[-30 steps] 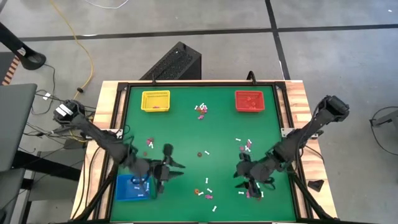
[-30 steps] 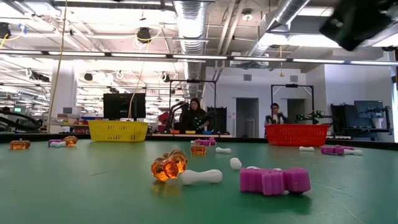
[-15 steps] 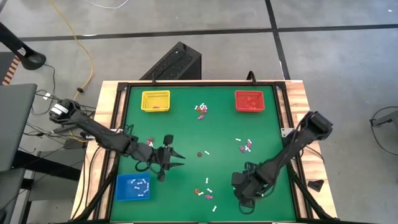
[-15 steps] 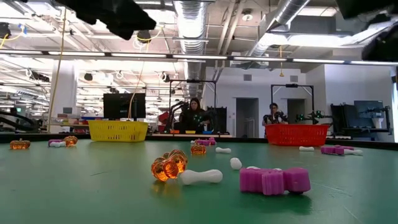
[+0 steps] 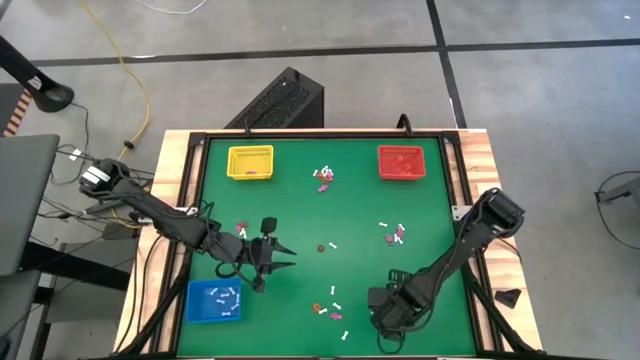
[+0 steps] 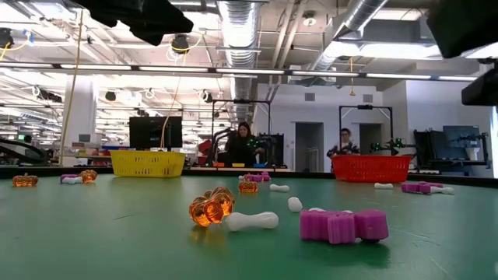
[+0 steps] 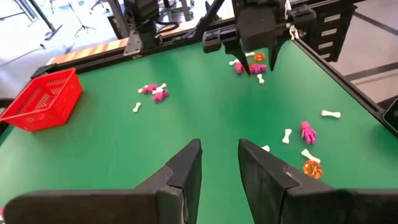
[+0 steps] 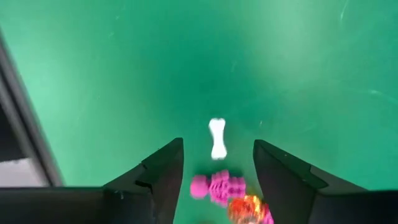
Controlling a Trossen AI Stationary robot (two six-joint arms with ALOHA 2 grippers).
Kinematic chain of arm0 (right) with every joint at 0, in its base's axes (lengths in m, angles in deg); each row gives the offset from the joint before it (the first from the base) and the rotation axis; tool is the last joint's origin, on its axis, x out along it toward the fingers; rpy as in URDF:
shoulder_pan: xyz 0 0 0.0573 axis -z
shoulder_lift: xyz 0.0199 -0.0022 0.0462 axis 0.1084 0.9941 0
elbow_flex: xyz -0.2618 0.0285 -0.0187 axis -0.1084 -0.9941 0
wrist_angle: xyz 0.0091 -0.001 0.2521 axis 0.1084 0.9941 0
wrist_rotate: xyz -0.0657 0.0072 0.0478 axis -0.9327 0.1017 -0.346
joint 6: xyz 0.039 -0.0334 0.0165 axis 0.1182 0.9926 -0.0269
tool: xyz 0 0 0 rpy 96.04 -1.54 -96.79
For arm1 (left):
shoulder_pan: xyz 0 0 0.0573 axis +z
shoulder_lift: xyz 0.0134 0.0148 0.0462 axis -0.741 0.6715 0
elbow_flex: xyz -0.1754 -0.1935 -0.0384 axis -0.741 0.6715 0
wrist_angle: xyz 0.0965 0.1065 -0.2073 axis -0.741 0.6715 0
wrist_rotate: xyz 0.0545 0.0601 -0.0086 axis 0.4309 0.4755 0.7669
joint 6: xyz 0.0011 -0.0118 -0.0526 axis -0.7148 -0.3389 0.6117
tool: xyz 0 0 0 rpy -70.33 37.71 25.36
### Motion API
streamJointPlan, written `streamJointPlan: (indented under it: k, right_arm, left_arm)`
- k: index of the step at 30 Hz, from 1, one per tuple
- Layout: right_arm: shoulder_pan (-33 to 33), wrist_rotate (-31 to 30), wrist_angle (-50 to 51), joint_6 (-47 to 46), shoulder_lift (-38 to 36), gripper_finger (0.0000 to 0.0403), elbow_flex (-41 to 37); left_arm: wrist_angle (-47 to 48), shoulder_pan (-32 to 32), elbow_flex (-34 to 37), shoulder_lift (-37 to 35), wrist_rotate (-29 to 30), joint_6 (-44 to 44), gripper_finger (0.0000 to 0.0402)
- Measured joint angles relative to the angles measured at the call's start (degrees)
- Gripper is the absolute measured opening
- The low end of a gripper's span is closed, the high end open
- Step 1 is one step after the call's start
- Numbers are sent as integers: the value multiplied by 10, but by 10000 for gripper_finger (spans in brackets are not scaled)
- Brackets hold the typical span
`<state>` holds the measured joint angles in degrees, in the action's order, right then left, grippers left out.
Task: Sort Halloween decoration
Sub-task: Put the white bone toy into the blue bin
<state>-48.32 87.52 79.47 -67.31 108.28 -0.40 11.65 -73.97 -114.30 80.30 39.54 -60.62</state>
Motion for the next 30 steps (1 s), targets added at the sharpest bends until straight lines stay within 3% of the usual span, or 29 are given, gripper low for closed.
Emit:
streamJointPlan:
  k: [11, 18, 25, 30]
  right_arm:
    - [-7, -31, -3, 0, 20, 163, 0]
    - [-33, -48, -23, 3, 40, 76, -3]
    - [-59, -61, -50, 5, 81, 25, -1]
    - [-50, -73, -42, 15, 56, 20, -3]
  left_arm:
    - [18, 0, 0, 0, 11, 0, 95]
    - [66, -6, 1, -18, 66, 8, 95]
    - [31, -26, 88, -113, 173, 38, 95]
    - [-49, -26, 146, -187, 158, 46, 95]
